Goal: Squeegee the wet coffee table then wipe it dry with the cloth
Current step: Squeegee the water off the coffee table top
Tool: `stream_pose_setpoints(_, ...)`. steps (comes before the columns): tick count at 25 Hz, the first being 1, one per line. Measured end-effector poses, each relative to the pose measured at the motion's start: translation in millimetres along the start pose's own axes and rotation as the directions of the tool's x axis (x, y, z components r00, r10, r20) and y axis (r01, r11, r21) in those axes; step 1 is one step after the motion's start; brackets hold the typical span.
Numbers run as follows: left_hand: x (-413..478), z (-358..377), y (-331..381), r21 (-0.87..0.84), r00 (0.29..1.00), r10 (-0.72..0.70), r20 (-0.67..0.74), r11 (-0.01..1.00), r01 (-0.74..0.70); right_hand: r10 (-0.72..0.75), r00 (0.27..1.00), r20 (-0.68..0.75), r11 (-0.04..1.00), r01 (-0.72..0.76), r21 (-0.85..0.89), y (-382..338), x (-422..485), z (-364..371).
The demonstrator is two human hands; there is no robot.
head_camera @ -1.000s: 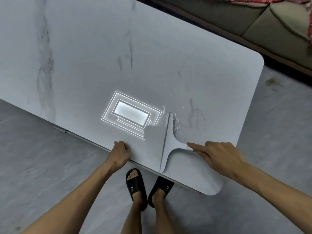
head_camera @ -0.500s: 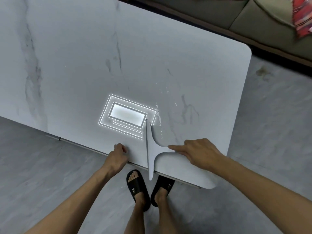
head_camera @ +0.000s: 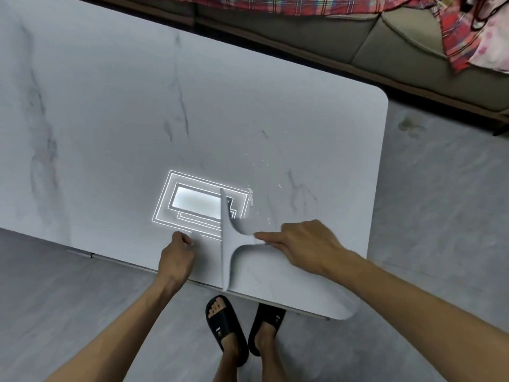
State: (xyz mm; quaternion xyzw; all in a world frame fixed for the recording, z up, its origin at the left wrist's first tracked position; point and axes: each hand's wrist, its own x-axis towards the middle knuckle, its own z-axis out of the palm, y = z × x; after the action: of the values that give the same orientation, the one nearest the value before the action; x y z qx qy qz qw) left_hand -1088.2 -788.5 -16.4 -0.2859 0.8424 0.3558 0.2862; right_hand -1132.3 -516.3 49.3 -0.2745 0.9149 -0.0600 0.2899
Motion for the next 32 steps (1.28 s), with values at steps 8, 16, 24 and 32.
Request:
stream_pose_setpoints(8, 34.6, -21.1, 1.4, 0.105, 0.994, -0.027, 0.106, 0.994, 0.016, 0.071, 0.994, -0.089, 0.997, -0.072, -0.006, -2.8, 67.3, 12.8)
stream_pose_setpoints(16, 38.0, -23.2, 35.6, 0.109, 0.982, 0.052, 0.182, 0.991, -0.073, 0.379, 0.925, -0.037, 0.925, -0.380, -0.021, 64.2, -28.1, -7.1)
stream_pose_setpoints(24, 56.0, -64.6, 50.6, -0.161, 0.973, -0.101, -0.208, 0.985, 0.068, -0.194, 0.980, 0.046, 0.981, 0.193, 0.020, -27.0, 104.3, -29.5)
stream_pose_setpoints(32, 58.6, -68.1, 20.2, -0.138, 0.937, -0.320, -0.141, 0.943, 0.301, -0.368, 0.923, 0.109, 0.918, 0.380, -0.115, -41.3, 159.0, -22.1)
